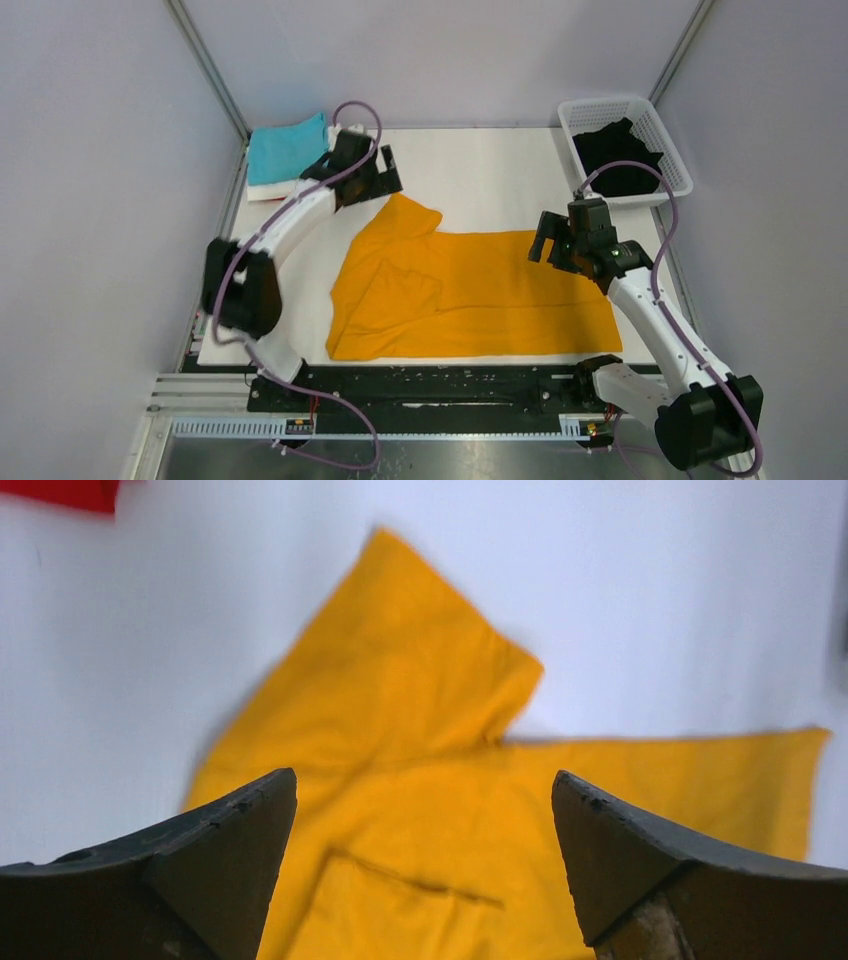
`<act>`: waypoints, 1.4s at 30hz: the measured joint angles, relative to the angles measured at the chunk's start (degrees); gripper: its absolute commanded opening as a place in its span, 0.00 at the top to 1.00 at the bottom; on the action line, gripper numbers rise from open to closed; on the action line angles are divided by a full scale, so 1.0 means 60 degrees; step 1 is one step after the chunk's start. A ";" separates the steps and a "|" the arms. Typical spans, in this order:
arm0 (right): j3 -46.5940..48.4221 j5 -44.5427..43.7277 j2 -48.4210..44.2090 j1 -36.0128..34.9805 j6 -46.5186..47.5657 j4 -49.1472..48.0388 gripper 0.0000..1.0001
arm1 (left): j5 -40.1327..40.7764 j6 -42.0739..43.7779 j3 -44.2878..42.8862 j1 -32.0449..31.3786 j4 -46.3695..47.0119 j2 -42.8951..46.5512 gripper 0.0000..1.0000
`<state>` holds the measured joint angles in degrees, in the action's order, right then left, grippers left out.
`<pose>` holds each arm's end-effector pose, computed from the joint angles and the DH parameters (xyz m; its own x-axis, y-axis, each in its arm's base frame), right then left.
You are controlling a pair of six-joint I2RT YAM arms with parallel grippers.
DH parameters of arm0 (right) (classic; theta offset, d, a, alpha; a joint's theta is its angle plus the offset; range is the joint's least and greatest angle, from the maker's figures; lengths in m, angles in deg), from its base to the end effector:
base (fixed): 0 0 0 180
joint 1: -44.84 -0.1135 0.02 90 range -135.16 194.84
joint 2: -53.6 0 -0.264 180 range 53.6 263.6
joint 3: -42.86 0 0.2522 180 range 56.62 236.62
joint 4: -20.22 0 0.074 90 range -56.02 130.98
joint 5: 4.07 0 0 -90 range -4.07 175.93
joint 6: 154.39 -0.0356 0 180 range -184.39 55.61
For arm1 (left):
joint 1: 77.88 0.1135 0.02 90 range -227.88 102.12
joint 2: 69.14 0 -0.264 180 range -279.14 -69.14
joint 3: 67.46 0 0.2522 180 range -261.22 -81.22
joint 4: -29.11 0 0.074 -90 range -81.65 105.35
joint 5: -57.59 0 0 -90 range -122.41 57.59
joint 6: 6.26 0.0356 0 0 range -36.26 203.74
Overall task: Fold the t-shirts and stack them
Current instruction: Grab the side of the flattened tshirt furthest away from the robot with both arms
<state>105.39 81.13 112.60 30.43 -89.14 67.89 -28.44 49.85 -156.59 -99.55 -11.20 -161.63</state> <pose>0.2083 0.0504 0.2791 -0.6920 0.2529 -0.6761 0.1100 0.9626 0.2475 0.3377 -0.1315 0.2868 -0.7121 -0.3156 -0.6271 -0.0907 0.9271 -0.3636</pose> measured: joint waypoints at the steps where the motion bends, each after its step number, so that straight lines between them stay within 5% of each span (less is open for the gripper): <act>1: 0.0000 -0.0066 0.0080 0.0007 0.0044 -0.0022 0.01 | -0.0036 0.0259 -0.0619 0.0098 -0.0022 -0.0659 0.01; 8: -0.0004 -0.0270 0.0630 0.0146 0.0302 -0.0160 0.01 | -0.0095 0.1825 -0.6036 0.0517 -0.1450 -0.5533 0.11; 13: -0.0007 -0.0291 0.0729 0.0208 0.0404 -0.0208 0.00 | -0.0255 0.2262 -0.8094 0.0550 -0.2073 -0.7559 0.17; 25: -0.0055 -0.0393 0.0732 0.0288 0.0525 -0.0219 0.00 | -0.0554 0.2317 -0.8397 0.0444 -0.2473 -0.8353 0.56; 29: -0.0055 -0.0535 0.0736 0.0361 0.0528 -0.0222 0.01 | -0.0135 0.2368 -0.8371 0.0302 -0.2667 -0.8353 0.62; 33: -0.0015 -0.0583 0.0885 0.0557 0.0805 -0.0291 0.01 | 0.0484 0.2470 -0.8091 0.0080 -0.2630 -0.8222 0.92; 34: 0.0062 -0.0525 0.1020 0.0623 0.1115 -0.0361 0.01 | 0.0565 0.2499 -0.8007 0.0051 -0.2656 -0.8171 1.00; 42: 0.3501 0.1515 0.3472 0.0918 0.6677 -0.1242 0.01 | 0.0594 0.2463 -0.6787 -0.0036 -0.2353 -0.7439 1.00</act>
<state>126.40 90.22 133.43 35.93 -49.08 60.44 -24.88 64.63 -197.31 -99.77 -25.32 -206.26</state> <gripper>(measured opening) 0.993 0.011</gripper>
